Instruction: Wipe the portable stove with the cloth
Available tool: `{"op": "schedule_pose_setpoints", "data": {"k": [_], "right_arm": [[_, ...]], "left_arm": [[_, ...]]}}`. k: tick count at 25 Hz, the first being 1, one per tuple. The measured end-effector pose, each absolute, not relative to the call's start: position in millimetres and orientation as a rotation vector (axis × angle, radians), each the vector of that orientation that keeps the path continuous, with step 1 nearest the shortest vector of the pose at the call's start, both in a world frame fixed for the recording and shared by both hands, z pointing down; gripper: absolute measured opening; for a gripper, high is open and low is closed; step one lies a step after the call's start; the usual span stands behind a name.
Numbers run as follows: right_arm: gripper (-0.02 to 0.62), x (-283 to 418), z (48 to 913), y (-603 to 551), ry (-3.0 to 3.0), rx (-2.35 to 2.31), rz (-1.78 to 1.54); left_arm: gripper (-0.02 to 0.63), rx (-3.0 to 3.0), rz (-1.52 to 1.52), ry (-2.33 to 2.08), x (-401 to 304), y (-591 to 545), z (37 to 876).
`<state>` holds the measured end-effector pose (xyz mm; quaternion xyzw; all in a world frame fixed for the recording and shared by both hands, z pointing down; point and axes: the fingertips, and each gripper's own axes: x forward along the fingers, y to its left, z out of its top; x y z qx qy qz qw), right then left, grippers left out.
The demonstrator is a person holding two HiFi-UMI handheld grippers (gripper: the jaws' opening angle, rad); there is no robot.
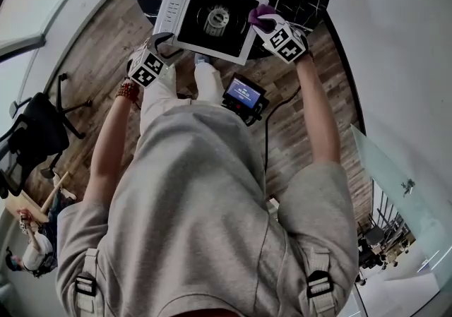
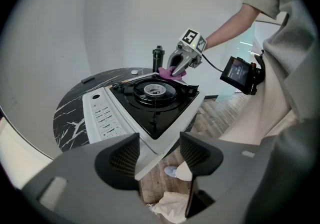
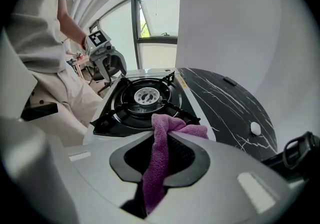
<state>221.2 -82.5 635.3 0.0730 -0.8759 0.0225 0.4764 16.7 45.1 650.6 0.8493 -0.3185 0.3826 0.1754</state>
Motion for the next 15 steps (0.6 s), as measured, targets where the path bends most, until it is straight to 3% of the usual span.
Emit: {"op": "schedule_pose_setpoints", "data": {"k": [15], "right_arm": [[0.077, 222.5, 637.5, -53.6, -2.143, 0.140, 0.078]], "left_arm": [[0.238, 2.391, 1.089, -0.908, 15.8, 43.1, 652.7]]}}
